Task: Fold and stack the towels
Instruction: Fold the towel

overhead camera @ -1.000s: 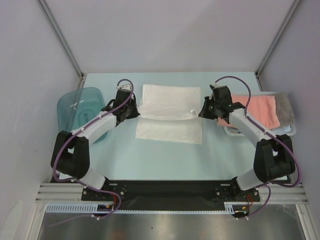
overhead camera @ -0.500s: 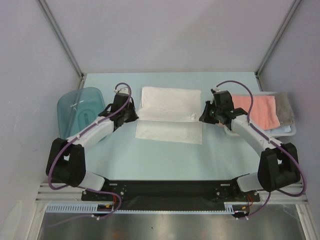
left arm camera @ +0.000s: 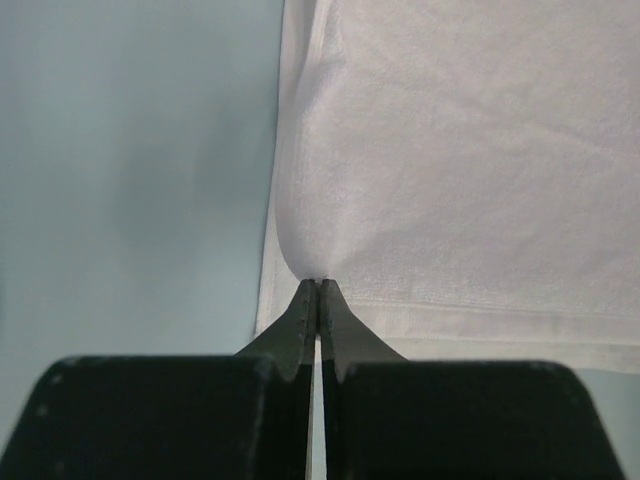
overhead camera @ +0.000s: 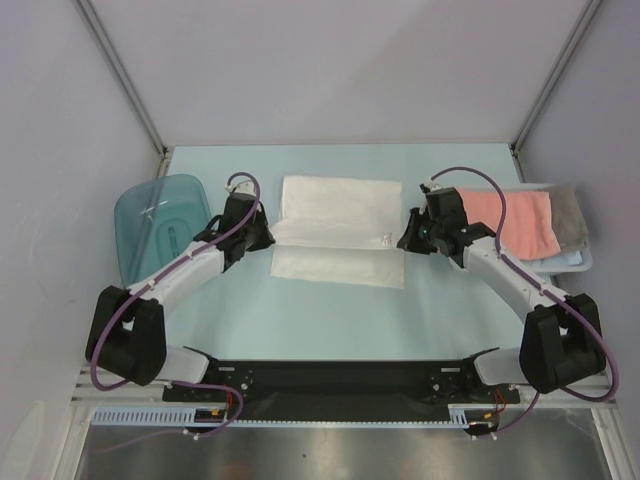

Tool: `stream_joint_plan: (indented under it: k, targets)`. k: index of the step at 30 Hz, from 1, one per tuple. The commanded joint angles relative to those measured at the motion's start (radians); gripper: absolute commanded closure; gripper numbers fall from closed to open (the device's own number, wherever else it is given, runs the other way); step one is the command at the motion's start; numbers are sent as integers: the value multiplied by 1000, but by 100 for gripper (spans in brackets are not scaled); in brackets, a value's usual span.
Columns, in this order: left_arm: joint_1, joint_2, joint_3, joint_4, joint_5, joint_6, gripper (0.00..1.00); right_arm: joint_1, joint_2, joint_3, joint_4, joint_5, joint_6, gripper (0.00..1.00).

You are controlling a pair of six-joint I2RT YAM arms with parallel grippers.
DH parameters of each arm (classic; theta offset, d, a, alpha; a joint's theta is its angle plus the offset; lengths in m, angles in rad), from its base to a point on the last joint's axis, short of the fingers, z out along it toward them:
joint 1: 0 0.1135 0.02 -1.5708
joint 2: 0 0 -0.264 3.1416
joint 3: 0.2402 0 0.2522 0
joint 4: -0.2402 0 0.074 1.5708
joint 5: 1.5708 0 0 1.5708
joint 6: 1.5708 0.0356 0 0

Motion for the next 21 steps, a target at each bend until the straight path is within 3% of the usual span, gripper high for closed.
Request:
stream_joint_plan:
  k: [1, 21]
  targets:
    - [-6, -40, -21, 35, -20, -16, 100, 7, -44, -11, 12, 32, 13, 100]
    - [-7, -68, -67, 44, -13, -14, 99, 59, -97, -75, 12, 74, 36, 100]
